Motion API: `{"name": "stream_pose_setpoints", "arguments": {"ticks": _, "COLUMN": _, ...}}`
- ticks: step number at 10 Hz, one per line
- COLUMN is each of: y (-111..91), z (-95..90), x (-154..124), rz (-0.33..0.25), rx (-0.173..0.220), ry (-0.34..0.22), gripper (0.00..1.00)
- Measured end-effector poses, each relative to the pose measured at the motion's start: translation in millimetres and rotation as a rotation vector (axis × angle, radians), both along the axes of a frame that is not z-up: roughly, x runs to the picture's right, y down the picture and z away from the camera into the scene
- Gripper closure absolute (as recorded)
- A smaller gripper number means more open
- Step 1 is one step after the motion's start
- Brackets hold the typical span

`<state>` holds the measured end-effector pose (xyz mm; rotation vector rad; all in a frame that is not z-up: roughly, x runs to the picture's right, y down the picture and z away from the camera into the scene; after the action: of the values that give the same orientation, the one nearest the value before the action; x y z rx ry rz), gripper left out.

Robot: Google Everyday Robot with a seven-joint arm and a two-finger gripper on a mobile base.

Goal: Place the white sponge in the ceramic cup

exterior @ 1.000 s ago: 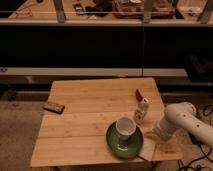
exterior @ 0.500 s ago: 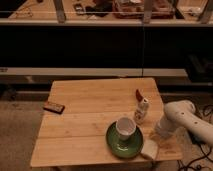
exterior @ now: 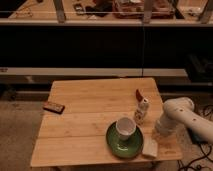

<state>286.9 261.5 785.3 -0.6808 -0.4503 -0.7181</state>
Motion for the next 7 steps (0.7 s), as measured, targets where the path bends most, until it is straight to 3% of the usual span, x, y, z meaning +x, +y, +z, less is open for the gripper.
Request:
{"name": "stream_pose_setpoints", "arguments": {"ticks": 3, "y": -16.9, "z": -13.4, "x": 12.6, "rz": 0.037, "rx": 0.04, "ry": 0.012, "gripper": 1.0}}
{"name": "stream_pose_setpoints", "arguments": {"ticks": 7, "y": -53.6, "z": -53.8, "x": 32.8, "rz": 0.073, "rx": 0.138, "ry": 0.022, "gripper": 1.0}}
